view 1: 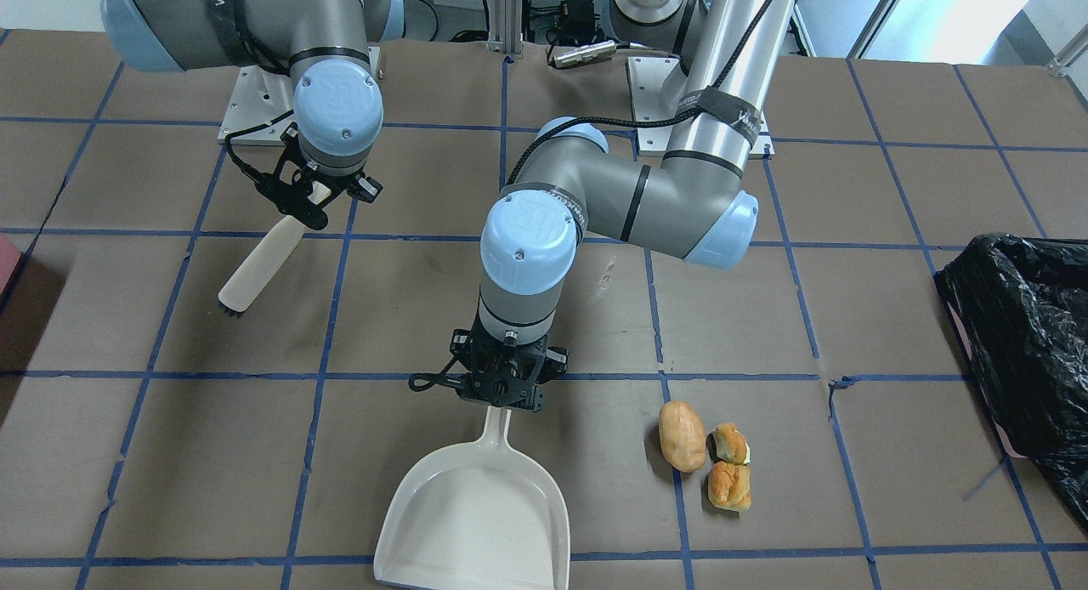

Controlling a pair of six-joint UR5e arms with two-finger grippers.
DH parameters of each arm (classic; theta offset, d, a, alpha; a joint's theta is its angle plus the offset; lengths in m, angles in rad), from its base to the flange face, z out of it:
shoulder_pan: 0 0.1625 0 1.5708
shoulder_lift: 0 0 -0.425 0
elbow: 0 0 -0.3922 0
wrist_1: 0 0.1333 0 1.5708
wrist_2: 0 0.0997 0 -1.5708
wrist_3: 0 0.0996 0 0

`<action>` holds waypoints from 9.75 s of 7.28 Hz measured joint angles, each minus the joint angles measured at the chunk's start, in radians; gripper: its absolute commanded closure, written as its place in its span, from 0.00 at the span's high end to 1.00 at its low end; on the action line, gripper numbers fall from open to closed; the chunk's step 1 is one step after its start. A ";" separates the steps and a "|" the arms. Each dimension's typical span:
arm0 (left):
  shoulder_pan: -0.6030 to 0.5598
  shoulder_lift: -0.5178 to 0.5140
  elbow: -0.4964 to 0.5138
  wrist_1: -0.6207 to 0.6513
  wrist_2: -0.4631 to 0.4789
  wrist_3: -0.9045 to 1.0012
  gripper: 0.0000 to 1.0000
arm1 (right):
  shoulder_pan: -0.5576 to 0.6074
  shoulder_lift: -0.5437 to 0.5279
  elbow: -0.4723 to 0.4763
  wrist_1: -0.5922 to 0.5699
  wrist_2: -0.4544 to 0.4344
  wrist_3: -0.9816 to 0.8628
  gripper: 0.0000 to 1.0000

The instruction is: Sweep and dump trash in nearest bin

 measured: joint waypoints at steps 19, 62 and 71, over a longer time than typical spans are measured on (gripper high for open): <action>0.895 0.130 -0.053 -0.125 0.065 2.178 0.00 | 0.376 0.497 -0.754 0.436 0.197 0.207 0.00; 0.789 0.078 -0.045 -0.083 0.007 2.072 0.01 | 0.507 0.970 -1.385 -0.058 0.425 -0.562 0.03; 0.828 0.056 -0.069 -0.098 -0.121 2.065 0.01 | 0.430 0.805 -1.315 0.110 0.306 -0.573 0.04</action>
